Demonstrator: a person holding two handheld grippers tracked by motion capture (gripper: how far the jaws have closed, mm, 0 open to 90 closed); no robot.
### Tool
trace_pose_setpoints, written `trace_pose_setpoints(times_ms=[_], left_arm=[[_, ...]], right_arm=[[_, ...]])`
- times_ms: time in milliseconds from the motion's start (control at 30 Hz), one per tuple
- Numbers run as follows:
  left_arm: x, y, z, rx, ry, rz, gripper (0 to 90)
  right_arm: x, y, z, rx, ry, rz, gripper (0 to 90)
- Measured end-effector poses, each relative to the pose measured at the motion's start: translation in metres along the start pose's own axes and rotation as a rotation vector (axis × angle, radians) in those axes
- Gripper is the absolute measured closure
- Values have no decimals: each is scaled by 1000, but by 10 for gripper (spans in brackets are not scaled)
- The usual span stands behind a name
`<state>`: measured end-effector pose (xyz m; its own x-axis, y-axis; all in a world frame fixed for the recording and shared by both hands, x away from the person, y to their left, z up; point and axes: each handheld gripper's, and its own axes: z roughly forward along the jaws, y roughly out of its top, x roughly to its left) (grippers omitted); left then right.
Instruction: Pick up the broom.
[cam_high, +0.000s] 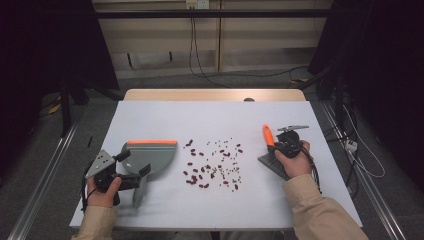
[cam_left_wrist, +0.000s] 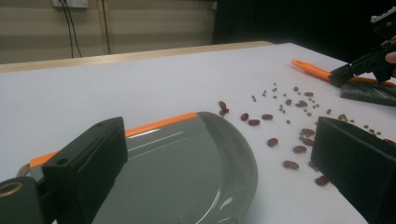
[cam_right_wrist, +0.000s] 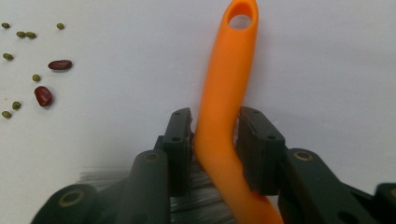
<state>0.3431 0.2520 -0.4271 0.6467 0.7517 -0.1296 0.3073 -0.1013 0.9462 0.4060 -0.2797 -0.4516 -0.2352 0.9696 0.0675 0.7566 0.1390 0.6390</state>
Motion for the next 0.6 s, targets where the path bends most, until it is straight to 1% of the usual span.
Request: trace_pose_setpoints(times_ms=[100, 167, 300, 333, 367, 400, 467, 600], left_arm=[[0, 0, 0, 2, 1, 2, 36], [-1, 0, 0, 5, 1, 5, 36], [-1, 0, 0, 2, 4, 5, 36], [0, 0, 1, 4, 6, 3, 36], [0, 0, 1, 5, 5, 6, 36], [-1, 1, 1, 5, 5, 10, 36], [-1, 1, 1, 6, 5, 13, 36], [-2, 2, 2, 0, 4, 7, 36]], right_arm=[[6, 0, 1, 11, -30, -51, 628], [6, -1, 2, 9, -35, -62, 631], [3, 1, 3, 29, -10, -38, 653], [3, 1, 3, 29, -10, -38, 653], [4, 1, 4, 31, -23, -47, 656], [6, 2, 4, 37, -30, -45, 659], [4, 1, 4, 32, -24, -36, 663], [4, -3, 4, 2, -16, -25, 671]])
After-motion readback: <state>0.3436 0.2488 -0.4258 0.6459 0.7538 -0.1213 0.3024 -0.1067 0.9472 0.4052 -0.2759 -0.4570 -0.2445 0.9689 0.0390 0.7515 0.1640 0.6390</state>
